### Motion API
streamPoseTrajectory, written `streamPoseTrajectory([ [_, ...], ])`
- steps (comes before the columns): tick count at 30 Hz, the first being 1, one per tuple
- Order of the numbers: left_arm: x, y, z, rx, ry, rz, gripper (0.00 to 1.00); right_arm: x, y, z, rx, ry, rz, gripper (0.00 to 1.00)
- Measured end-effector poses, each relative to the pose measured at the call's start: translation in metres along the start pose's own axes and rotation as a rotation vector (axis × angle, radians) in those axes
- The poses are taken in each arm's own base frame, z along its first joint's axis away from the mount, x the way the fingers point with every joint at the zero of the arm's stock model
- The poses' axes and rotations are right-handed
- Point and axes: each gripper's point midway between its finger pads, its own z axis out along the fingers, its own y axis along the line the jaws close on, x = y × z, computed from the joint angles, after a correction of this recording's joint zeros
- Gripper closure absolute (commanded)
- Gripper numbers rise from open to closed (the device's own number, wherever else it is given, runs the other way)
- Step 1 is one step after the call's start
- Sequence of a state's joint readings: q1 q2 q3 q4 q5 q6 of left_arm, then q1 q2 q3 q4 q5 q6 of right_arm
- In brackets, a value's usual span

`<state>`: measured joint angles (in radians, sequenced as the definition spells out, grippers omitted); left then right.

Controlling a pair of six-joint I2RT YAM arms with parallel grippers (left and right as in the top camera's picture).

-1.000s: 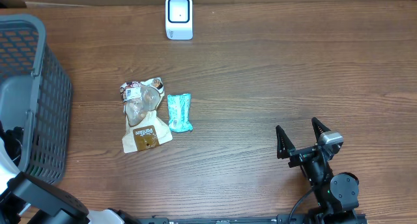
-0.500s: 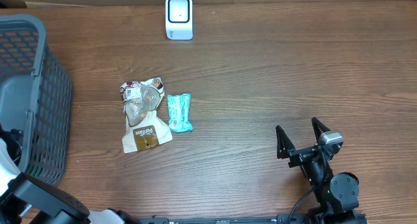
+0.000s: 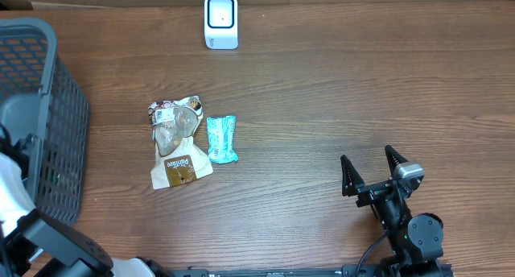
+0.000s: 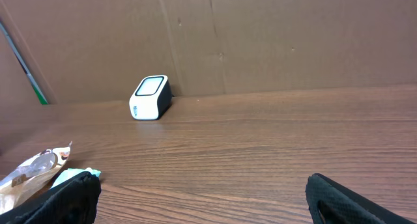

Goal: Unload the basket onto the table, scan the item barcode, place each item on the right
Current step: 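Reach into the basket and grasp the green-lidded jar with the left gripper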

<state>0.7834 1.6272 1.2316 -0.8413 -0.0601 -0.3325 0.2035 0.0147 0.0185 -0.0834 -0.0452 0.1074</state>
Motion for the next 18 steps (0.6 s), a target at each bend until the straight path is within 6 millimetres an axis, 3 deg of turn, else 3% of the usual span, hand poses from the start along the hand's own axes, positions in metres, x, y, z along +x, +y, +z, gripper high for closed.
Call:
streamPoseTrajectory([
  [8,-0.008,-0.010,-0.019,-0.062,-0.033,0.059,0.01,0.000,0.000,0.000,-0.001,0.000,0.000,0.00],
  [18,0.002,-0.007,-0.020,-0.068,0.009,0.062,0.01,0.000,0.000,0.000,0.000,0.000,0.000,0.00],
])
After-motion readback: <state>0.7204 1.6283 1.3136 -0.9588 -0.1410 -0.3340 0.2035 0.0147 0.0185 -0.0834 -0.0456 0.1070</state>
